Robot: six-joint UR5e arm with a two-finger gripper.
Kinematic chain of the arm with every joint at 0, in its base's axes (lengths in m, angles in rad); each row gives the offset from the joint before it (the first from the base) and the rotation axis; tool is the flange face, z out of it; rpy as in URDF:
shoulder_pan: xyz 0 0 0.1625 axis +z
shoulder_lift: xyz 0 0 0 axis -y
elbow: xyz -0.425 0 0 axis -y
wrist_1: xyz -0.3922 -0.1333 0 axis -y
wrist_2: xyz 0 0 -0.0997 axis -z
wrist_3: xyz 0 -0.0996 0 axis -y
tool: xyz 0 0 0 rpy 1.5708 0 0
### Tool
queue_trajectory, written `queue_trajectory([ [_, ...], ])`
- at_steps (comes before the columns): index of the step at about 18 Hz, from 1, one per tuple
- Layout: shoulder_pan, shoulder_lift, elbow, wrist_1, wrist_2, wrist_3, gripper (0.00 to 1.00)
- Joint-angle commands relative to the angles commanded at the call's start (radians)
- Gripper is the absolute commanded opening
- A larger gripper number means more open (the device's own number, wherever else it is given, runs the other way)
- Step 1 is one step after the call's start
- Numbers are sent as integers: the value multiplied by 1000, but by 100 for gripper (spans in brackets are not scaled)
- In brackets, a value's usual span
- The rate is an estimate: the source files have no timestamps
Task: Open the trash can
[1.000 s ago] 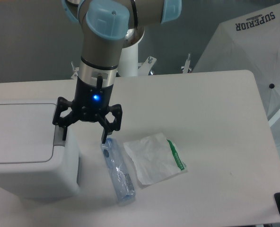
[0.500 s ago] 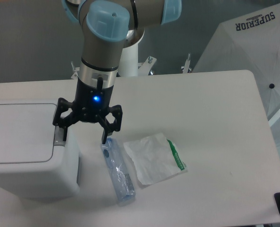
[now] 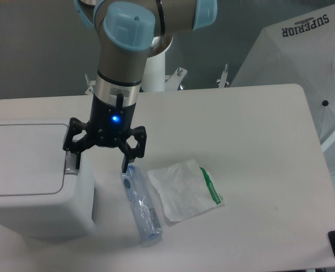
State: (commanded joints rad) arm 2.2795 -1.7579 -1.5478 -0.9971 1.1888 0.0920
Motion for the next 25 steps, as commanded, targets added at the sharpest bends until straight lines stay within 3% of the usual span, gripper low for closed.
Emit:
queue_trajectory([
  [23,2,-2,2,-2,-2,3,100],
  [25,2,3,15,20,-2,5,100],
])
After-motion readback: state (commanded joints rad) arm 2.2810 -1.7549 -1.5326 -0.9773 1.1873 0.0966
